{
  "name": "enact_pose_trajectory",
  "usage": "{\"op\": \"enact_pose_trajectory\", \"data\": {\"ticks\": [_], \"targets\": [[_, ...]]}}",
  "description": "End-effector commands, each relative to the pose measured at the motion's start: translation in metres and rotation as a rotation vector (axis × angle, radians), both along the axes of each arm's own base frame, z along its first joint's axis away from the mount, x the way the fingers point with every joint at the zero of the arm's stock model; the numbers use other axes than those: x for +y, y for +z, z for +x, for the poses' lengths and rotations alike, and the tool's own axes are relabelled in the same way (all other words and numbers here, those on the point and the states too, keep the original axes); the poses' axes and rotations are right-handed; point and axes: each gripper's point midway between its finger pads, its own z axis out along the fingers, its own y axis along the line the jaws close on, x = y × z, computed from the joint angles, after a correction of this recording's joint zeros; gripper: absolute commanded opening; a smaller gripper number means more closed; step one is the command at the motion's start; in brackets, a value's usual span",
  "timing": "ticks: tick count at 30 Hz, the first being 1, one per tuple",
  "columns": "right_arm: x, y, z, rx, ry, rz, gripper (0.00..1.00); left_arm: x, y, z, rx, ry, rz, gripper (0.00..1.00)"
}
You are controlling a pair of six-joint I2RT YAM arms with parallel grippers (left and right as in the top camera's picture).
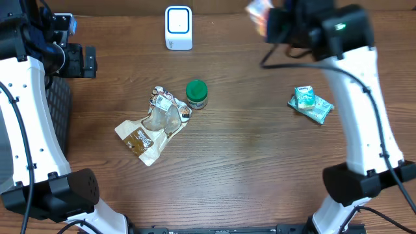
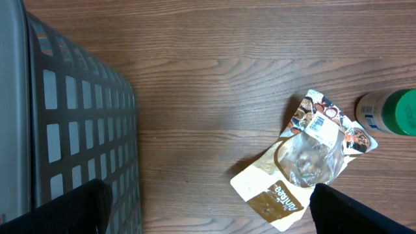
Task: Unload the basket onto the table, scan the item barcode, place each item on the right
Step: 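Carry the orange pack right and set it beside the blue pack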
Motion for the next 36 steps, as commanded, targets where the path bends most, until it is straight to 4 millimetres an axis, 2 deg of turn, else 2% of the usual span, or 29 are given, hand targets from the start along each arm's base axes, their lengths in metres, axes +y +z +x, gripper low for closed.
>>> {"op": "enact_pose_trajectory", "data": {"ticks": [1, 5, 6, 8, 14, 18, 24, 28, 36], "targets": [[-0.034, -0.047, -0.006, 0.196, -0.129, 0.033, 0.04, 0.0, 0.0, 0.001, -0.004, -0.017, 0.002, 0.99], [-0.079, -0.076, -0.014, 0.304, -0.231, 0.021, 0.04, 0.0, 0.0, 0.001, -0.004, -0.017, 0.002, 0.99], [-0.101, -0.089, -0.017, 0.344, -0.283, 0.021, 0.04, 0.0, 0.0, 0.001, -0.004, -0.017, 0.002, 1.0], [-0.122, -0.101, -0.024, 0.389, -0.333, 0.029, 0.04, 0.0, 0.0, 0.001, -0.004, -0.017, 0.002, 1.0], [-0.16, -0.144, -0.055, 0.56, -0.437, 0.097, 0.04, 0.0, 0.001, 0.001, -0.004, -0.017, 0.002, 1.0], [-0.171, -0.179, -0.067, 0.628, -0.468, 0.1, 0.04, 0.0, 0.0, 0.001, -0.004, -0.017, 0.002, 1.0], [-0.183, -0.217, -0.071, 0.645, -0.498, 0.102, 0.04, 0.0, 0.0, 0.001, -0.004, -0.017, 0.002, 1.0], [-0.19, -0.227, -0.073, 0.644, -0.518, 0.108, 0.04, 0.0, 0.0, 0.001, -0.004, -0.017, 0.002, 1.0], [-0.199, -0.229, -0.07, 0.62, -0.54, 0.105, 0.05, 0.0, 0.0, 0.001, -0.004, -0.017, 0.002, 0.99]]}}
